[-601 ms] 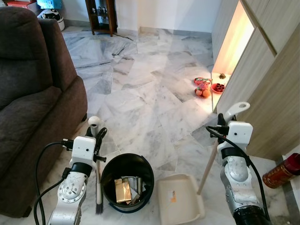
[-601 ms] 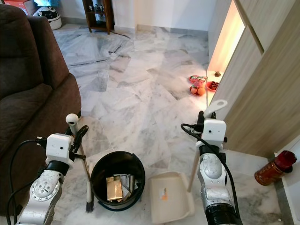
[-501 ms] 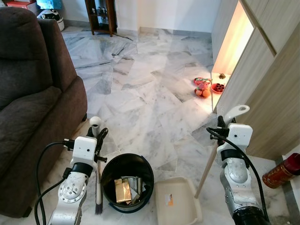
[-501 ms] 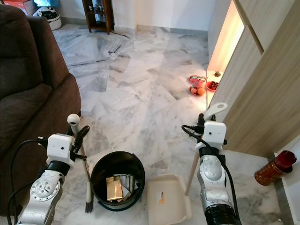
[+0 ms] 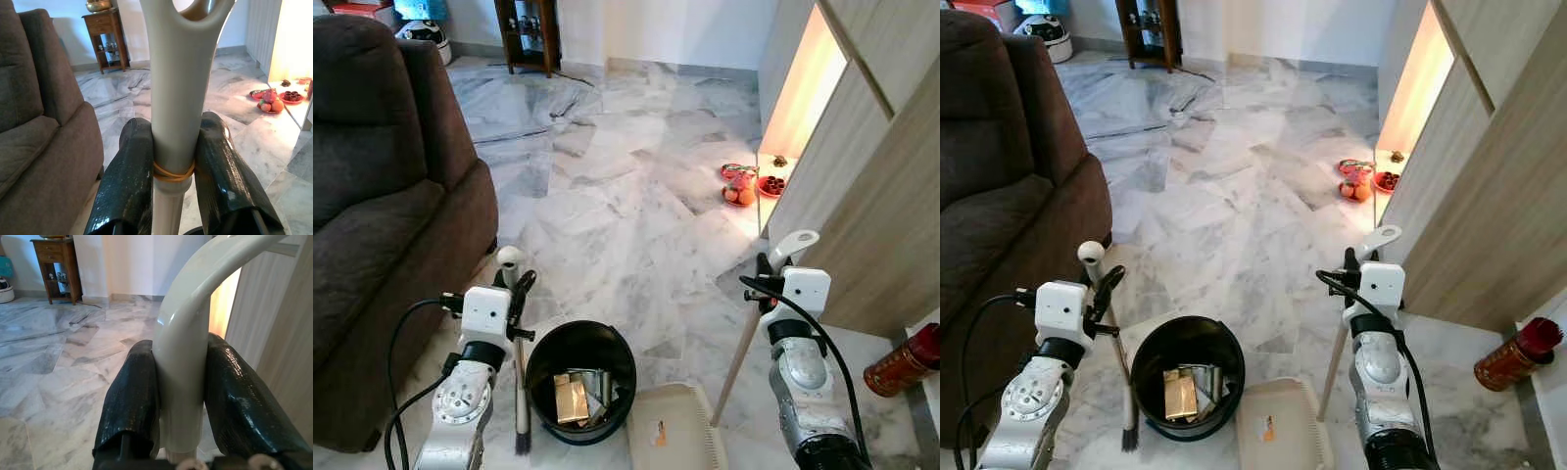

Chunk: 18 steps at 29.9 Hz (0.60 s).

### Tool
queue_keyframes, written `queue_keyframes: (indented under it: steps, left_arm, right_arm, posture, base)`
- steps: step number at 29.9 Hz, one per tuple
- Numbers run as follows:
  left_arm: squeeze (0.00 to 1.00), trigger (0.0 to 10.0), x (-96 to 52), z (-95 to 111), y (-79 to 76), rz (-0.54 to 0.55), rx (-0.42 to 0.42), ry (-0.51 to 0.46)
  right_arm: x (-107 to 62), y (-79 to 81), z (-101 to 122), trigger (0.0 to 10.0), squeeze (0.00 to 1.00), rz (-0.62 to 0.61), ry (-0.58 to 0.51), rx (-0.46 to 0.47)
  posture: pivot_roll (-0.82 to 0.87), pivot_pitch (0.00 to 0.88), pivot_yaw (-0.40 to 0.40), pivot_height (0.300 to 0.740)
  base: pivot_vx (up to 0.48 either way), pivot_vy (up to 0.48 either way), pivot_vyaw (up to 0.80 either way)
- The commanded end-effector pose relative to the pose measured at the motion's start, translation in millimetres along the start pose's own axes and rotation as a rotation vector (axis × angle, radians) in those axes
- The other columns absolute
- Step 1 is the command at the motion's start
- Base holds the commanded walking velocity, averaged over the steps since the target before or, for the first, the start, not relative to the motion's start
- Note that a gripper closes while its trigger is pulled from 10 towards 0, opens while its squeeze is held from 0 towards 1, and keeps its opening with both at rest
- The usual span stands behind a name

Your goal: Sweep floor

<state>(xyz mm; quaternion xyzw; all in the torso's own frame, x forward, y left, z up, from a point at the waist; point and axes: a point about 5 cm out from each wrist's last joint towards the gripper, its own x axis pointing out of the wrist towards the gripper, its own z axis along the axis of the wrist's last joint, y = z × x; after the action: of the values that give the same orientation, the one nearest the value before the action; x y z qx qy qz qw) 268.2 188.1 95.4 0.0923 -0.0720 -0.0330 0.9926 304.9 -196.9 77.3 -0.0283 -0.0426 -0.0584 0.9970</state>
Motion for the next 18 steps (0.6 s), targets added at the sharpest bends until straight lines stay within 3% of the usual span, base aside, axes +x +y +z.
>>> queue_keyframes:
  steps: [1, 18]
  left_arm:
    - [0.00, 10.0, 1.3, 1.9, -2.4, -0.001, -0.020, -0.008]
    - [0.00, 10.0, -0.2, 3.1, -2.6, -0.007, -0.031, -0.012]
  right_arm:
    - [2.3, -2.2, 4.4, 10.0, 0.00, -0.004, -0.031, 0.005]
    - [3.9, -2.1, 7.6, 10.0, 0.00, 0.005, -0.046, 0.002]
  posture:
    - [0.03, 0.062, -0.032, 0.740]
    - [0.01, 0.090, -0.027, 0.740]
  base:
    - [0.000, 0.000, 0.00]
    - [0.000, 0.000, 0.00]
